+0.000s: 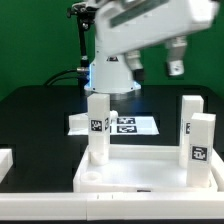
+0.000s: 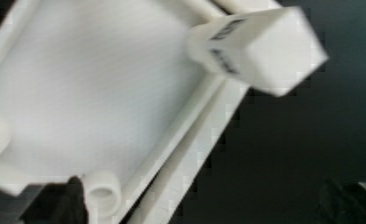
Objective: Assemble desk
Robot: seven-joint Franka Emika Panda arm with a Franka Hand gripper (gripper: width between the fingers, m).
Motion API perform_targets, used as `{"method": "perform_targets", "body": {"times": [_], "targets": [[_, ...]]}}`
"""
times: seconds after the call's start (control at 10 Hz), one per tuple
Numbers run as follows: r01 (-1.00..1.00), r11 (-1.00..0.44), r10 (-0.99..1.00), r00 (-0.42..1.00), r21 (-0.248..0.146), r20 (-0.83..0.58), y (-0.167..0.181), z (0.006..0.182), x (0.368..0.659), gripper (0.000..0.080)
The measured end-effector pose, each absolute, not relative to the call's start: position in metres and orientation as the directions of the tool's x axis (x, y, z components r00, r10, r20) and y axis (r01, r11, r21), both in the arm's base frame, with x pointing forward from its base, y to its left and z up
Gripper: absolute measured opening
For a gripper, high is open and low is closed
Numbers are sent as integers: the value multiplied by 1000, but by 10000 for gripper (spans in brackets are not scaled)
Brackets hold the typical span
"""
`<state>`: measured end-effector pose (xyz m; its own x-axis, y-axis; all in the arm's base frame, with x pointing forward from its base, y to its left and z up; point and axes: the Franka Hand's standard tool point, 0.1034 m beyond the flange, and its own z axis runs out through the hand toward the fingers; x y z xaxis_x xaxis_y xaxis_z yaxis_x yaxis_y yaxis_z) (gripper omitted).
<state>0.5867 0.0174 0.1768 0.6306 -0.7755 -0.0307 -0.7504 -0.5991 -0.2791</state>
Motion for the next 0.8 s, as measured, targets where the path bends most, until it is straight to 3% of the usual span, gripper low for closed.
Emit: {"method": "perform_targets", "body": {"times": [0.1,0.2,0.5,0.8], "targets": [[-711,-651,-725,686,-268,-59,-5,180,573,649],[-703,-661,-711,698,-262,-82,-10,187,570,649],[-700,-664,-708,702,-262,-81,-10,185,571,649],[-728,-650,-681,686,-220,-258,-28,169,536,649]]}}
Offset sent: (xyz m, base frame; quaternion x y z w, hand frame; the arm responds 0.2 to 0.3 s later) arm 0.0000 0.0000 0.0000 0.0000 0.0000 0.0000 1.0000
